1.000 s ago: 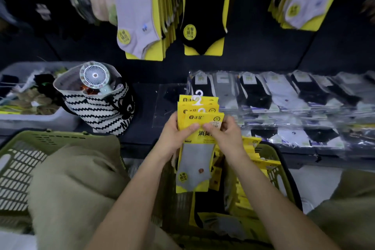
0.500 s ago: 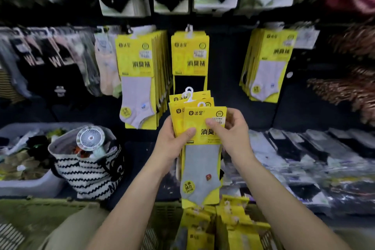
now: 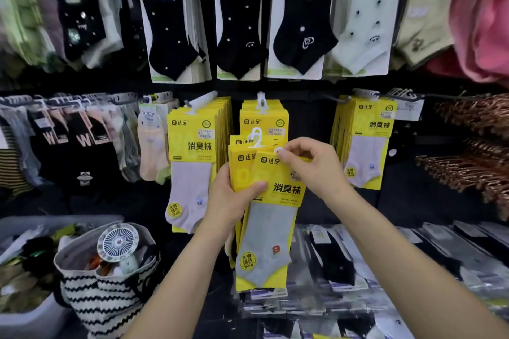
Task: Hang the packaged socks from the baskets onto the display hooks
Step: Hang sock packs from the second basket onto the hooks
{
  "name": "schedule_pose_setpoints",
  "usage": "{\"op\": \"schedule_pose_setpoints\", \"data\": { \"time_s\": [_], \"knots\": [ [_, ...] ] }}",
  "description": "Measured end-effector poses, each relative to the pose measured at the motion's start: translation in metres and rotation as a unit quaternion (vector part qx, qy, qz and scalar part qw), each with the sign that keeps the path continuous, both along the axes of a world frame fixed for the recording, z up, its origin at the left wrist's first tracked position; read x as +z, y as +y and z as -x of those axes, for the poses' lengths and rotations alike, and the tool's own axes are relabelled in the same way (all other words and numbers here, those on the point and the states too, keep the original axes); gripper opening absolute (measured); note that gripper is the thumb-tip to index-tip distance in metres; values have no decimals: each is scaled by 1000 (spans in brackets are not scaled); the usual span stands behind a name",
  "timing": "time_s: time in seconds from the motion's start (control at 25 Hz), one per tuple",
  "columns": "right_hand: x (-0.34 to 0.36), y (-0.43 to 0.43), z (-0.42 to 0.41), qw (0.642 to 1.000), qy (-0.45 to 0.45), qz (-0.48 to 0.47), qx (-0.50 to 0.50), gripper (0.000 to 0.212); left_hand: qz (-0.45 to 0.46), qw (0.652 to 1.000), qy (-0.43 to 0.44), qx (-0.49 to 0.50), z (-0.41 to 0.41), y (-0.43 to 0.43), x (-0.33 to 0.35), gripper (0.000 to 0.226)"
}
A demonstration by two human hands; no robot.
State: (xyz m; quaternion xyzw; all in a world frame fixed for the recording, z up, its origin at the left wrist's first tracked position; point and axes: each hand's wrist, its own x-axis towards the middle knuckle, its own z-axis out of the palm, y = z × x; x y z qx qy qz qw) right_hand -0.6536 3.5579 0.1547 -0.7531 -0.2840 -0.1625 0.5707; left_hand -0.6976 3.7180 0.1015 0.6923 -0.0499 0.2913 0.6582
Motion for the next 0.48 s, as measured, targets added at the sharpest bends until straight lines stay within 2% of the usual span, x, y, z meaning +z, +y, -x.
{"op": "schedule_pose_setpoints", "data": {
  "time_s": [0.12,0.24,0.36,0.48],
  "knots": [
    [12,5,-9,999,46,-7,11,12,7,1000,11,-11,-1,4,-2,28],
    [27,12,-21,998,55,-24,-31,14,43,999,11,-23,-1,7,-1,18],
    [46,20,-37,993,58,-73,-69,13,61,998,4,34,1,19,6,15],
    [60,33,-51,993,39,-51,-101,9,43,995,-5,87,6,41,11,17]
  ]
}}
